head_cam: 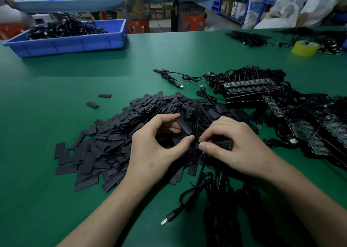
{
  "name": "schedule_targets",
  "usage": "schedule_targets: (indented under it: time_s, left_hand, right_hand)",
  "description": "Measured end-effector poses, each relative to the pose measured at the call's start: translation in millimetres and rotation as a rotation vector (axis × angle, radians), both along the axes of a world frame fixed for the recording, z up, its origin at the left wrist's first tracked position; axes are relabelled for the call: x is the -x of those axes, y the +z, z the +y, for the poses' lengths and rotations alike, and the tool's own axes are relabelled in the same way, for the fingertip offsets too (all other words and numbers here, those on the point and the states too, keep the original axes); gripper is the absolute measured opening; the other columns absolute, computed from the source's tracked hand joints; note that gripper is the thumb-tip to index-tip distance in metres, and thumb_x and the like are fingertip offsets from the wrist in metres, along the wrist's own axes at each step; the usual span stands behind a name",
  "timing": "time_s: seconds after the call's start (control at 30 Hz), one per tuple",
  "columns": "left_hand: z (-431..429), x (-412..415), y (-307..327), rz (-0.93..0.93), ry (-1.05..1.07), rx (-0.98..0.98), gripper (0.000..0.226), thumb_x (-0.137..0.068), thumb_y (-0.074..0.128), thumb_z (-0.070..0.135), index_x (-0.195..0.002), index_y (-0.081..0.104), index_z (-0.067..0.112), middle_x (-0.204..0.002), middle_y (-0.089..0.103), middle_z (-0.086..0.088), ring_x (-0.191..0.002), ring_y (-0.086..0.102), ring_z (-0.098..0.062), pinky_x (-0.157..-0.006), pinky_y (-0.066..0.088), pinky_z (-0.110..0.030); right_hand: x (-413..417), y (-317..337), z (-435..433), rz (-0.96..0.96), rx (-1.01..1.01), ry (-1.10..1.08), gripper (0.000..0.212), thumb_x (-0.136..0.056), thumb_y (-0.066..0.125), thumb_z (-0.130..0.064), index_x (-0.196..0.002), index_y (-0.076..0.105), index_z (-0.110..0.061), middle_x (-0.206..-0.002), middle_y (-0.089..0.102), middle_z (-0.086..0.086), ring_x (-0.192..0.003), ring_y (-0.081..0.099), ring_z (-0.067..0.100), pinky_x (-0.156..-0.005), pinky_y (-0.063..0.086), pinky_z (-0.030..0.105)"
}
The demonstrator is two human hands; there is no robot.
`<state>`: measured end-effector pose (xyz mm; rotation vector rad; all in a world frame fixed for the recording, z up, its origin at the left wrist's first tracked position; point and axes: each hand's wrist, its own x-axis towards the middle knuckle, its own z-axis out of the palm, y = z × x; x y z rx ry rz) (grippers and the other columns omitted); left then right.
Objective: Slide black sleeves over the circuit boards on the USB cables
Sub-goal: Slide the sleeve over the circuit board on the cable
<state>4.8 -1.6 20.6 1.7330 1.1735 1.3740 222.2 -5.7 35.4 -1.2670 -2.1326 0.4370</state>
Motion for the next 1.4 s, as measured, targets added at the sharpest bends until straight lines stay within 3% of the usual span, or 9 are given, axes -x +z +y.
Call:
schedule_targets:
  time_s: [0.23, 0.4, 0.47, 0.63, 0.73, 0.87, 1.03, 1.27, 1.4]
  left_hand:
    - [2.6, -0.4, -0.6, -0.053, -0.015, 0.049, 0.052, -0.071, 0.084, 0.046, -0.119, 0.072, 0.029, -0.097, 0.074, 0.013, -0.098, 0.072, -0.008, -0.092, 0.055, -0.02]
    - [4.8, 3.3, -2.1, -0.062, -0.001, 0.044, 0.038, -0.082, 0.085, 0.03, -0.118, 0.075, 0.031, -0.093, 0.076, 0.009, -0.093, 0.074, -0.008, -0.09, 0.058, -0.026]
    - [5.2, 4.0, -1.8, -0.016, 0.024, 0.011, 0.04, -0.08, 0.085, 0.03, -0.119, 0.075, 0.032, -0.093, 0.076, 0.009, -0.095, 0.073, -0.01, -0.092, 0.058, -0.028]
    - [5.4, 4.1, -3.5, 0.036, 0.057, -0.042, 0.043, -0.078, 0.088, 0.027, -0.119, 0.074, 0.029, -0.094, 0.075, 0.01, -0.096, 0.073, -0.011, -0.092, 0.057, -0.028]
    - [4.2, 3.7, -3.5, 0.045, 0.065, -0.05, 0.043, -0.078, 0.086, 0.027, -0.119, 0.074, 0.03, -0.093, 0.074, 0.012, -0.096, 0.072, -0.009, -0.091, 0.056, -0.023]
    - [3.0, 1.4, -3.4, 0.027, 0.067, -0.037, 0.043, -0.077, 0.086, 0.022, -0.118, 0.074, 0.028, -0.093, 0.073, 0.014, -0.094, 0.072, -0.009, -0.089, 0.053, -0.017]
    - [1.3, -1.2, -4.6, -0.007, 0.063, -0.024, 0.042, -0.078, 0.083, 0.019, -0.118, 0.073, 0.026, -0.093, 0.073, 0.012, -0.096, 0.071, -0.013, -0.089, 0.054, -0.018]
    - [4.0, 1.8, -2.9, -0.044, 0.136, -0.041, 0.04, -0.078, 0.082, 0.017, -0.116, 0.072, 0.028, -0.091, 0.073, 0.013, -0.093, 0.071, -0.01, -0.086, 0.051, -0.013]
    - [6.1, 5.8, -1.0, -0.079, 0.197, -0.038, 0.039, -0.079, 0.082, 0.017, -0.114, 0.072, 0.028, -0.09, 0.073, 0.011, -0.09, 0.07, -0.006, -0.087, 0.051, -0.011]
  right_hand:
    - [-2.1, -3.2, 2.4, 0.023, 0.067, -0.003, 0.025, -0.09, 0.059, -0.052, -0.079, 0.068, -0.031, -0.083, 0.065, -0.01, -0.088, 0.061, 0.012, -0.08, 0.046, 0.032]
    - [-0.3, -3.5, 1.4, 0.049, 0.073, -0.01, 0.026, -0.091, 0.056, -0.048, -0.075, 0.063, -0.029, -0.074, 0.066, -0.009, -0.071, 0.062, 0.013, -0.059, 0.038, 0.015]
    - [0.7, -3.8, 0.9, 0.088, 0.091, -0.003, 0.026, -0.091, 0.056, -0.046, -0.074, 0.061, -0.029, -0.07, 0.065, -0.009, -0.064, 0.06, 0.013, -0.055, 0.04, 0.019]
    - [3.3, -4.1, -0.5, 0.136, 0.115, 0.005, 0.029, -0.091, 0.055, -0.047, -0.073, 0.059, -0.025, -0.068, 0.064, -0.002, -0.062, 0.059, 0.015, -0.064, 0.047, 0.039]
    - [5.4, -4.7, -1.5, 0.132, 0.113, 0.002, 0.027, -0.09, 0.056, -0.047, -0.073, 0.059, -0.026, -0.066, 0.062, -0.004, -0.06, 0.059, 0.016, -0.059, 0.046, 0.037]
    - [5.9, -4.6, -2.5, 0.096, 0.085, 0.015, 0.026, -0.091, 0.058, -0.044, -0.075, 0.06, -0.024, -0.066, 0.062, -0.004, -0.058, 0.056, 0.016, -0.053, 0.037, 0.02]
    - [8.0, -2.0, -2.6, 0.083, 0.061, 0.028, 0.025, -0.09, 0.058, -0.047, -0.075, 0.059, -0.027, -0.071, 0.063, -0.006, -0.066, 0.06, 0.018, -0.059, 0.046, 0.033]
    - [2.3, 2.4, -4.1, 0.087, 0.163, 0.061, 0.024, -0.081, 0.068, -0.055, -0.094, 0.064, -0.034, -0.077, 0.063, -0.01, -0.067, 0.056, 0.009, -0.065, 0.046, 0.028]
    - [-2.6, 4.2, -1.8, 0.088, 0.213, 0.035, 0.012, -0.086, 0.076, -0.04, -0.096, 0.068, -0.04, -0.083, 0.059, -0.011, -0.073, 0.054, 0.008, -0.072, 0.045, 0.03]
